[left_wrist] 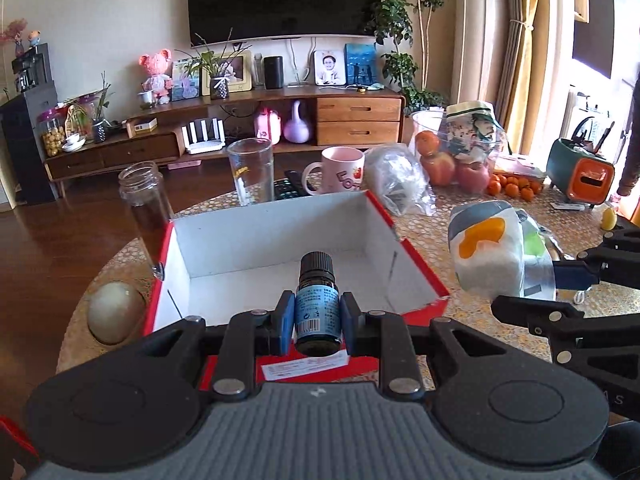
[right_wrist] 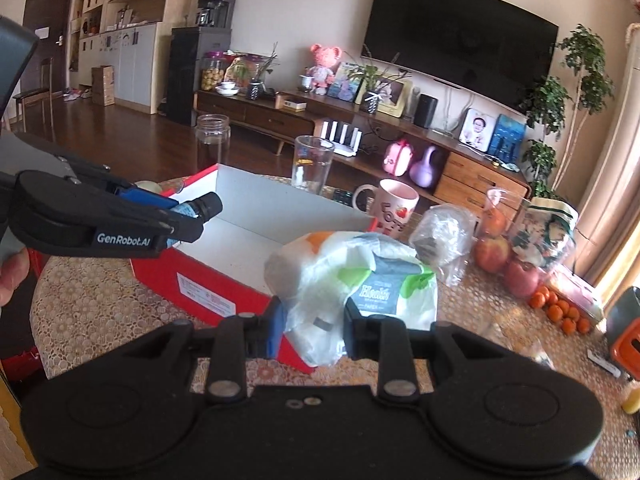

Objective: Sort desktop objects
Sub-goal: 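Carry blue bottle with left tool into red box while right tool carries wipes pack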

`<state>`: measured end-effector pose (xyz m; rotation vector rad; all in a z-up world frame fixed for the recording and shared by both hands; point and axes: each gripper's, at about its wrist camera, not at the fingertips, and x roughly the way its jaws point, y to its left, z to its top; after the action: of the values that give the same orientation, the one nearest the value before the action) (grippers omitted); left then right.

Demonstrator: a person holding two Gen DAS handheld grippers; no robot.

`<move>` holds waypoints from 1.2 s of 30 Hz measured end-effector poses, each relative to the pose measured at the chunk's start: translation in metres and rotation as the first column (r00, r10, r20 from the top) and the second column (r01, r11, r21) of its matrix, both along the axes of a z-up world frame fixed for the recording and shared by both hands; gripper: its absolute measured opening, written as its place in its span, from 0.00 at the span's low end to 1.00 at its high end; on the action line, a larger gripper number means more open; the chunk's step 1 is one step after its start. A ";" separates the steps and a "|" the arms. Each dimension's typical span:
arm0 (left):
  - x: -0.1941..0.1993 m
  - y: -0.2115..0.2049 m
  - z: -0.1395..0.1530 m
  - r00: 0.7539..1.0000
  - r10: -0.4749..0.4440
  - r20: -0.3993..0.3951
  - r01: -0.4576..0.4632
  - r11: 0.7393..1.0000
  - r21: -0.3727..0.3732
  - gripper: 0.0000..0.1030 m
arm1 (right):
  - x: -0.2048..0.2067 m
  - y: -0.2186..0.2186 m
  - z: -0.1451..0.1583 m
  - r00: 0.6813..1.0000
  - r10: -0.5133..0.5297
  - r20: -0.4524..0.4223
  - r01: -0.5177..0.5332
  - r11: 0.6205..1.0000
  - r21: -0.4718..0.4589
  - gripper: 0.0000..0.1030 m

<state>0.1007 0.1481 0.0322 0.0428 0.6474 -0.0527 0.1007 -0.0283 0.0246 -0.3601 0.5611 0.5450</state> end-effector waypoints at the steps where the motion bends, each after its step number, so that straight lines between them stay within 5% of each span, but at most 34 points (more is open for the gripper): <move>1: 0.003 0.003 0.000 1.000 0.005 -0.003 -0.005 1.000 0.001 0.23 | 0.003 0.005 0.000 1.000 0.008 0.001 -0.008 1.000 -0.008 0.27; 20: 0.080 0.047 -0.025 0.995 0.050 -0.086 -0.045 0.997 0.069 0.23 | 0.074 0.076 -0.023 0.982 0.181 -0.046 -0.183 0.981 -0.057 0.27; 36: 0.153 0.057 -0.061 0.971 -0.018 -0.238 0.060 0.984 0.168 0.23 | 0.138 0.107 -0.066 0.955 0.235 -0.182 -0.260 0.957 -0.127 0.28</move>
<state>0.2538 0.2054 -0.0289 0.2213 0.8882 -0.0393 0.2392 0.0787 -0.0413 -0.5363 0.7244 0.7825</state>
